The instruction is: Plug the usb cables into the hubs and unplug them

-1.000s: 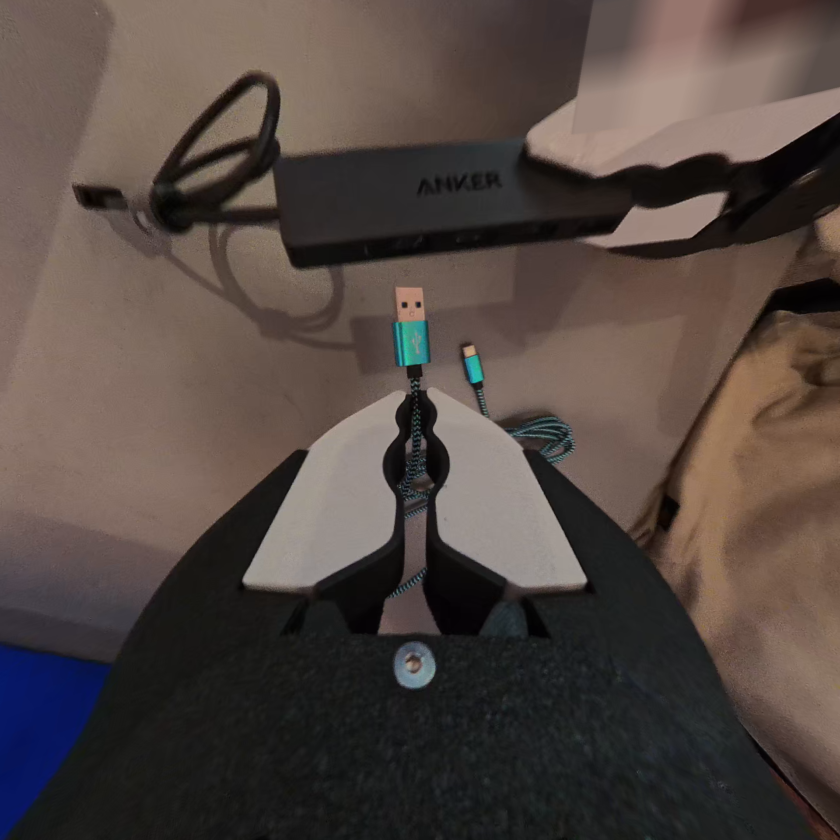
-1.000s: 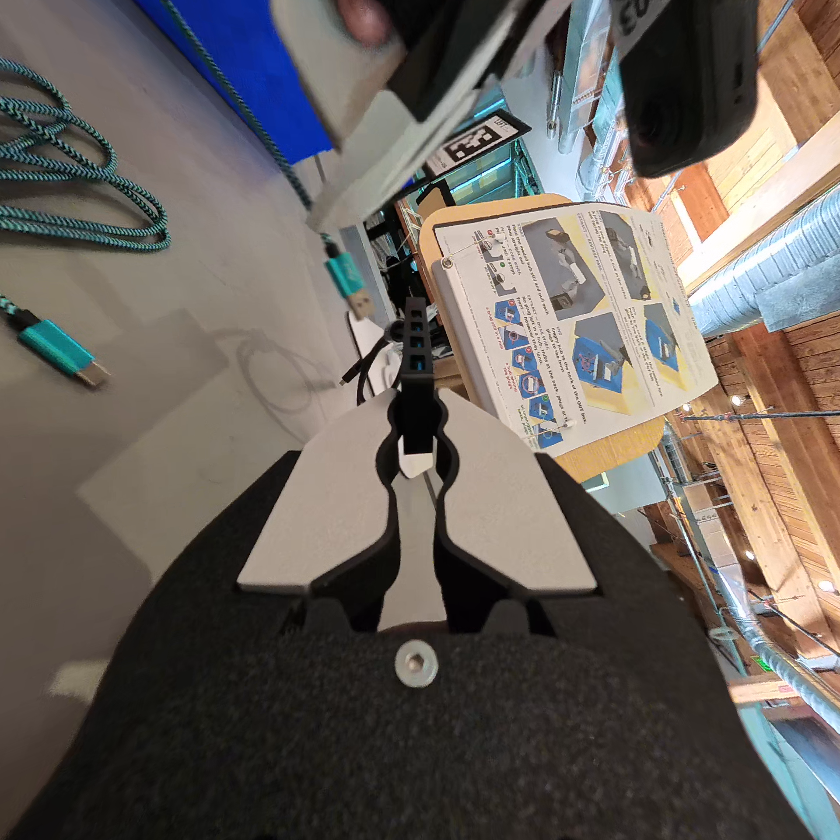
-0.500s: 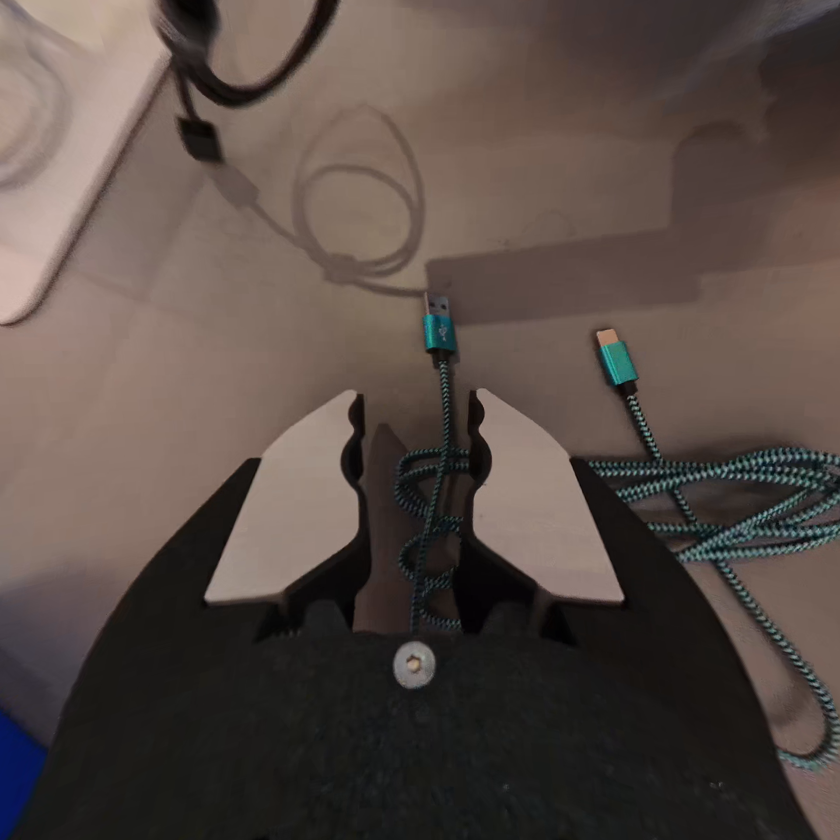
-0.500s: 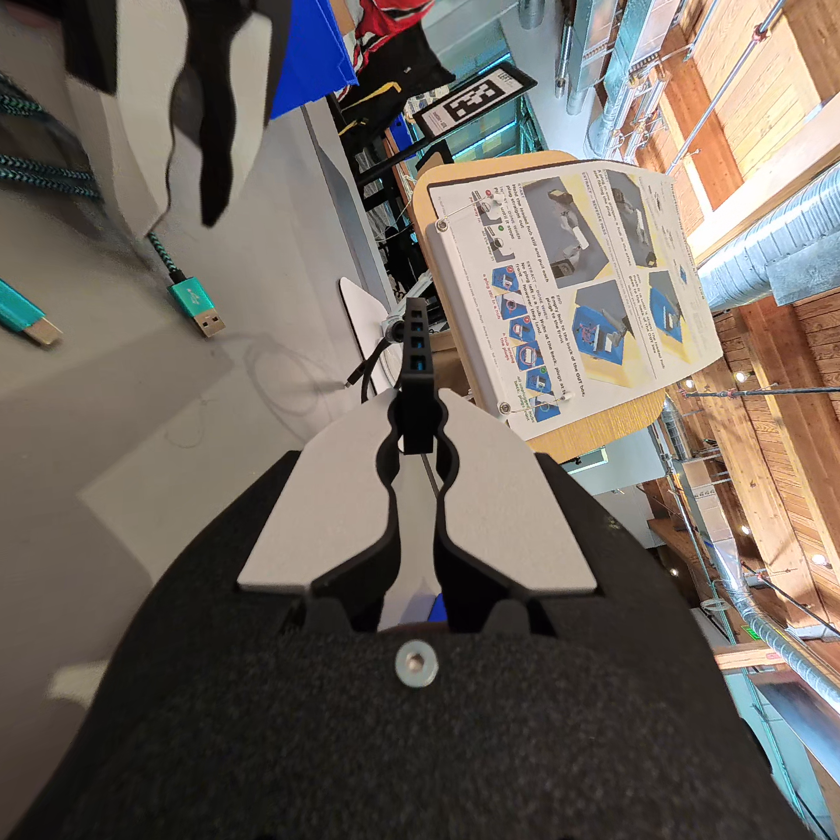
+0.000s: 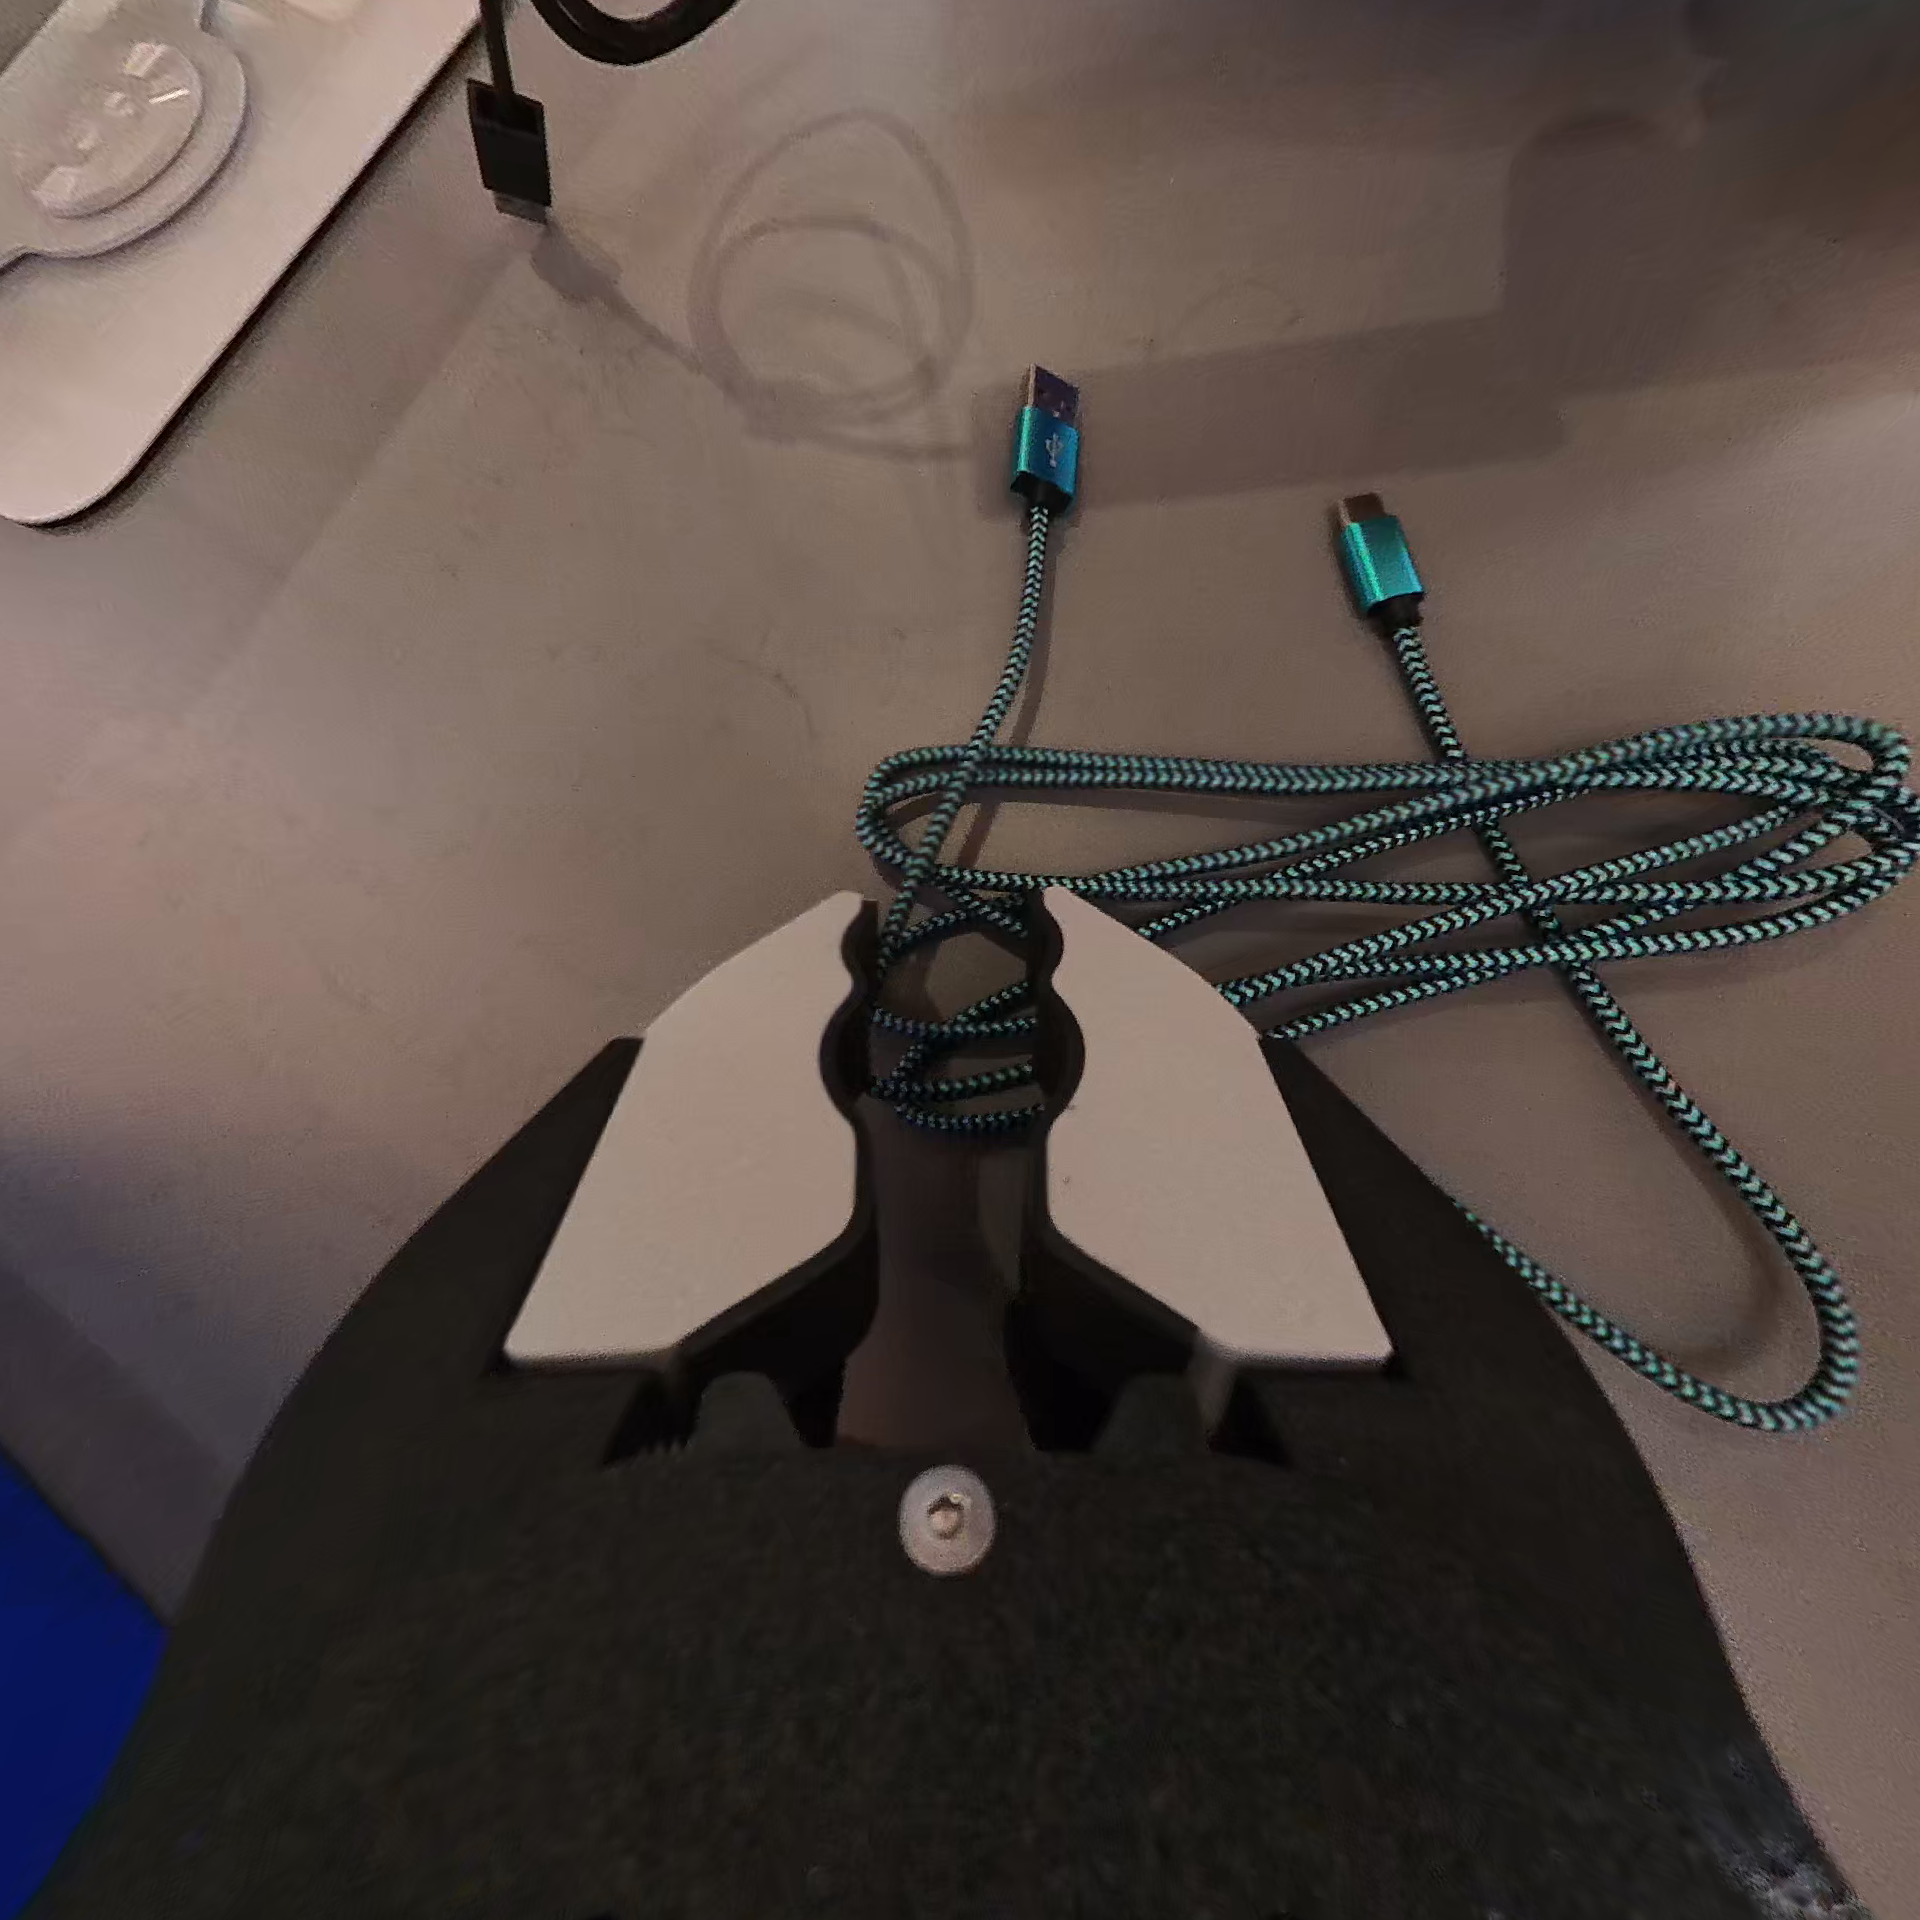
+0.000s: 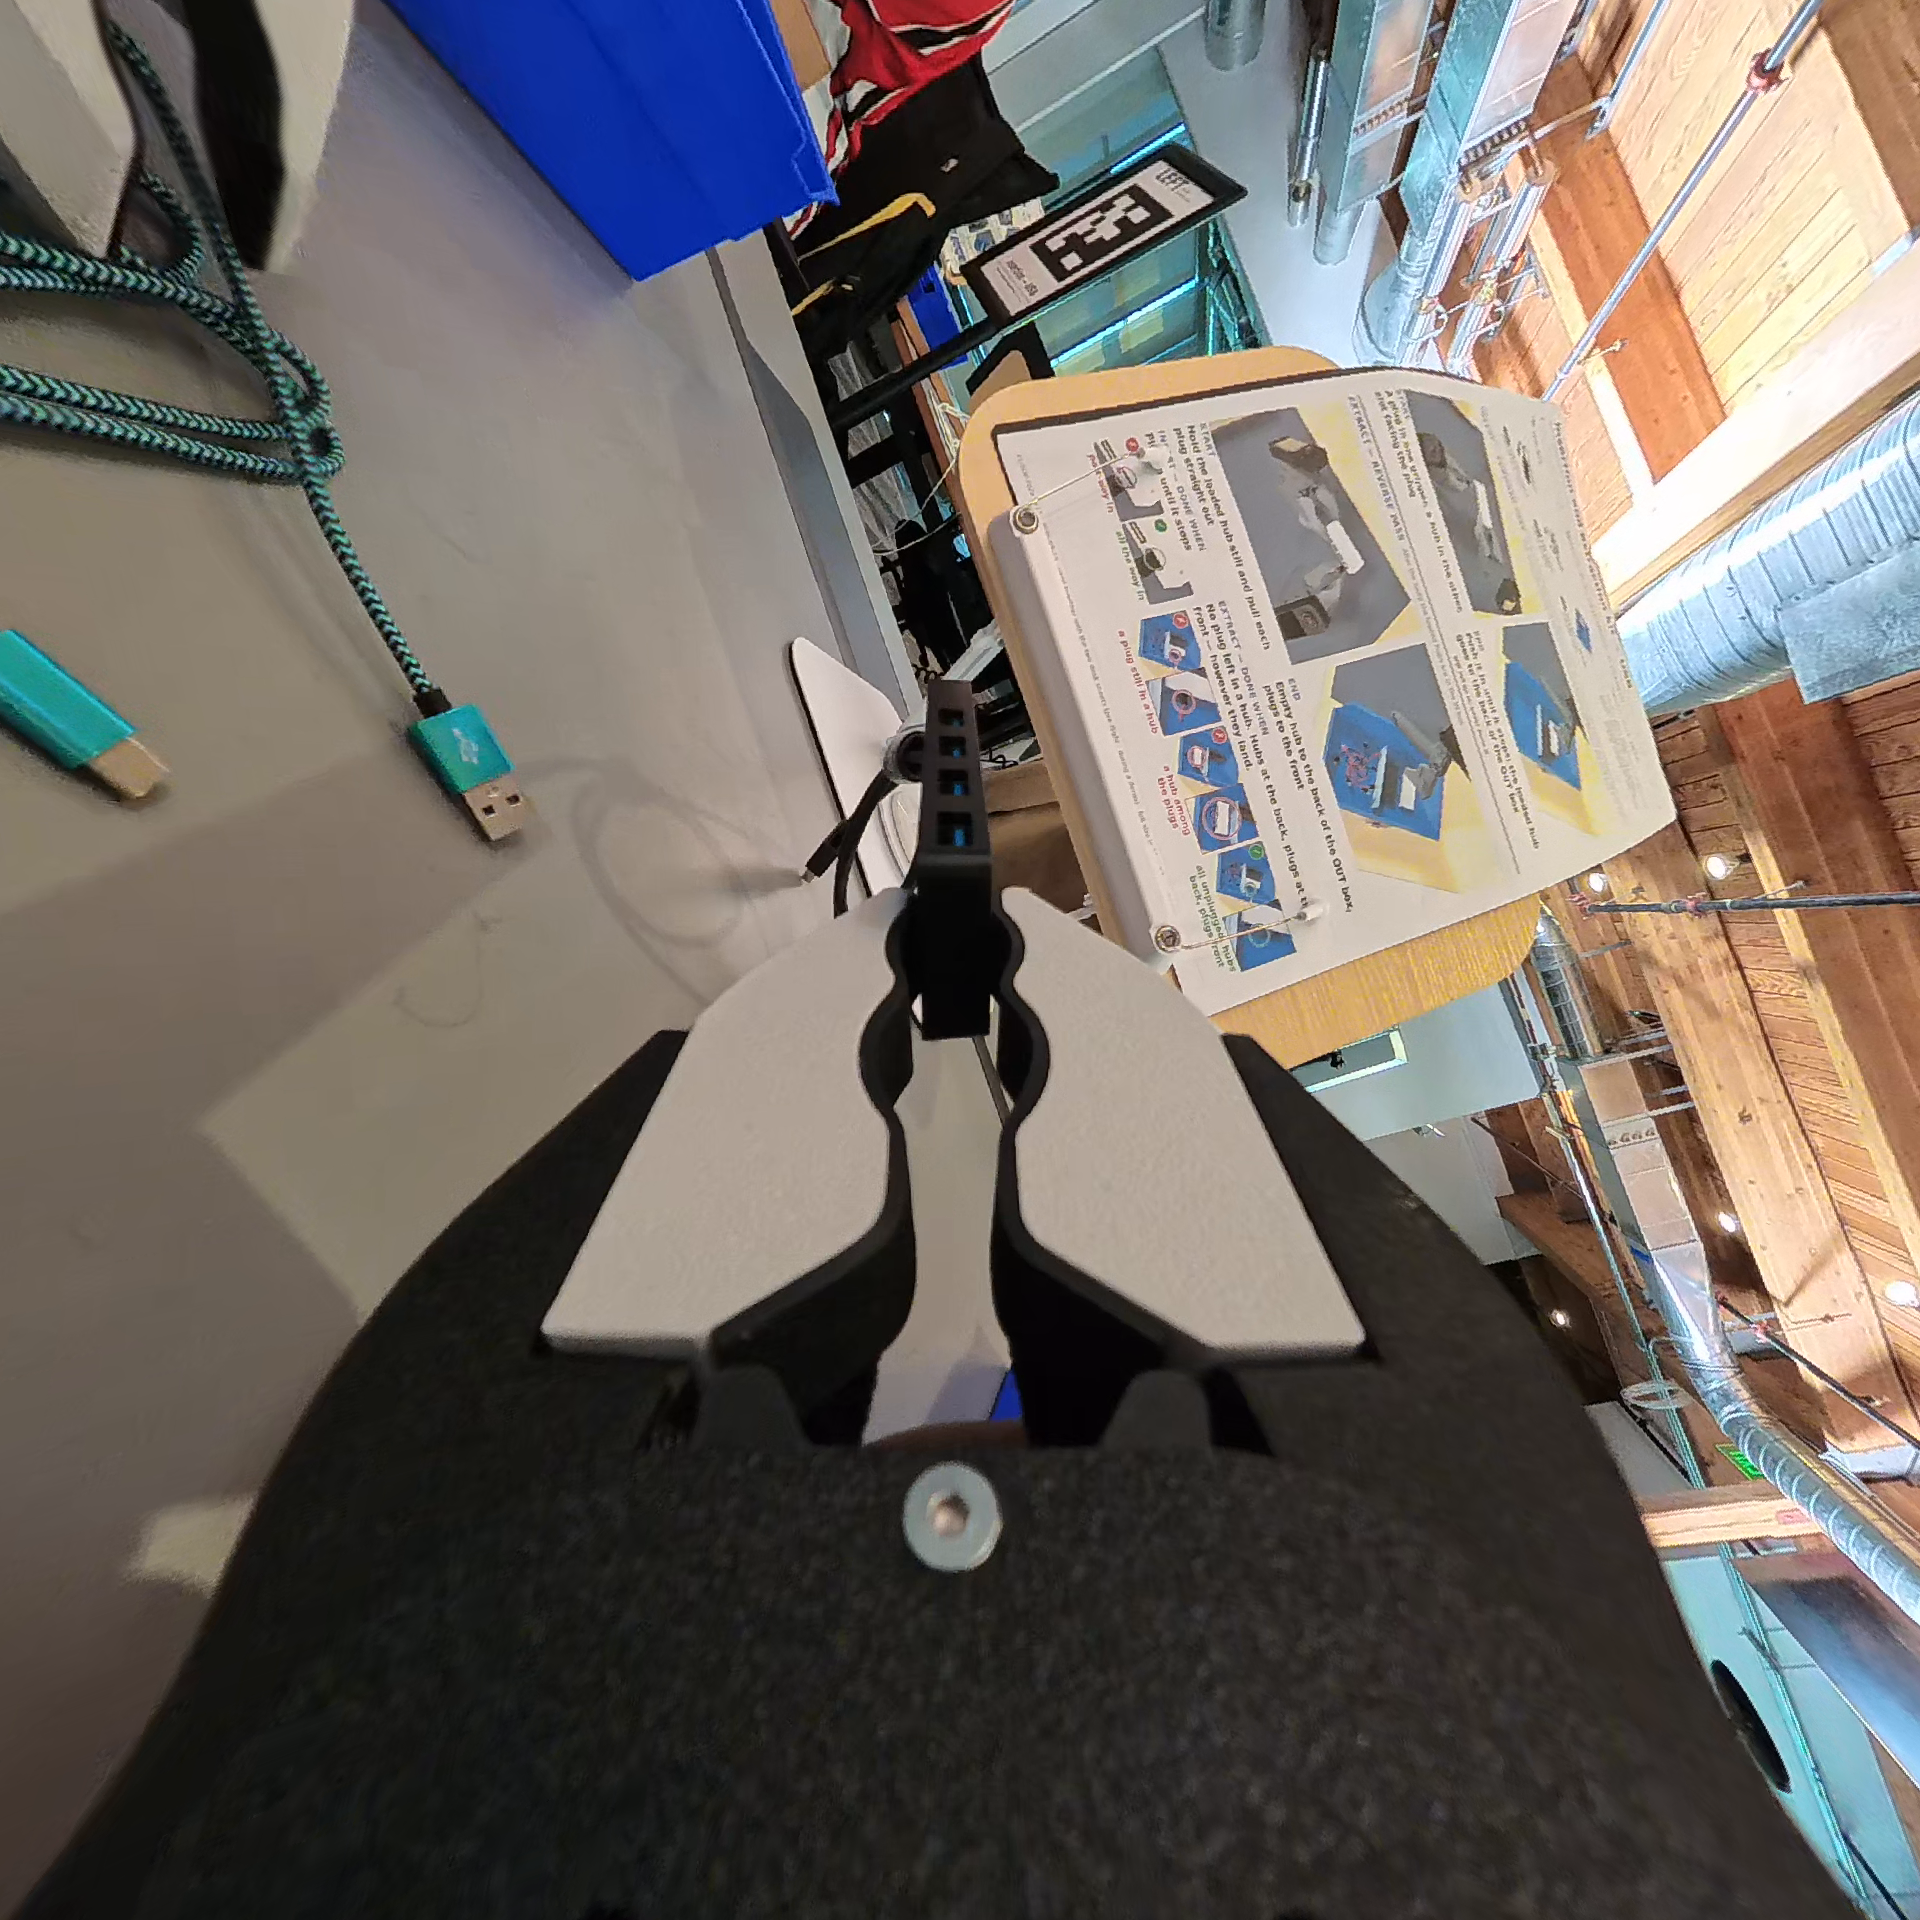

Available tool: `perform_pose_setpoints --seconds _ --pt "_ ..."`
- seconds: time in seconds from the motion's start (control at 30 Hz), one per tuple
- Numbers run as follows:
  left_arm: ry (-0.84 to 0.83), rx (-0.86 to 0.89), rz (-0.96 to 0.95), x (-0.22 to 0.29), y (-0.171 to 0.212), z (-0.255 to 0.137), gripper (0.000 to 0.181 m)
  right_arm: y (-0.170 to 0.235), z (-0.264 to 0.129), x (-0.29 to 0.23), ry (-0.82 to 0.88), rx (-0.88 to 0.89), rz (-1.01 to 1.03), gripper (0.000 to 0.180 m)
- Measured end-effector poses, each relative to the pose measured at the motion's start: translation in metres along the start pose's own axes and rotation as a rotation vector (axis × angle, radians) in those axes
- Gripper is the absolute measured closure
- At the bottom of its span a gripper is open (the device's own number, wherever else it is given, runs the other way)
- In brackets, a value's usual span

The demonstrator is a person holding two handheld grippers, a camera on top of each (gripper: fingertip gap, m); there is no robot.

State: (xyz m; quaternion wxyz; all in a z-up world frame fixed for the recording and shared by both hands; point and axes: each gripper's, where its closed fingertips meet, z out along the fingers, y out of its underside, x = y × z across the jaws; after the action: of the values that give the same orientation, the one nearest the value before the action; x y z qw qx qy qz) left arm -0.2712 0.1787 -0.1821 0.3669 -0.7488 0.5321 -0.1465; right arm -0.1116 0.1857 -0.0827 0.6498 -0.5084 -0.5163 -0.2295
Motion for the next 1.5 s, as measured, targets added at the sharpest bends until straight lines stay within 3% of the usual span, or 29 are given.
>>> perform_pose_setpoints --seconds 0.1,0.27,0.53,0.87,1.5 --pt "0.011 -0.015 0.013 0.0 0.002 0.001 0.171 0.001 0.0 0.001 0.001 -0.001 0.001 0.169" --pt "0.014 -0.013 -0.019 -0.005 0.003 -0.001 0.178 0.001 0.0 0.001 0.0 0.0 0.001 0.169" --pt "-0.002 0.023 -0.14 -0.003 -0.023 -0.034 0.179 -0.001 0.0 -0.003 -0.016 0.01 -0.002 0.169" --pt "0.293 0.176 -0.362 0.027 -0.066 -0.075 0.179 -0.005 -0.002 -0.013 0.009 0.079 -0.121 0.169" --pt "0.393 0.194 -0.432 0.028 -0.071 -0.072 0.179 -0.008 -0.001 -0.017 0.005 0.077 -0.137 0.169"
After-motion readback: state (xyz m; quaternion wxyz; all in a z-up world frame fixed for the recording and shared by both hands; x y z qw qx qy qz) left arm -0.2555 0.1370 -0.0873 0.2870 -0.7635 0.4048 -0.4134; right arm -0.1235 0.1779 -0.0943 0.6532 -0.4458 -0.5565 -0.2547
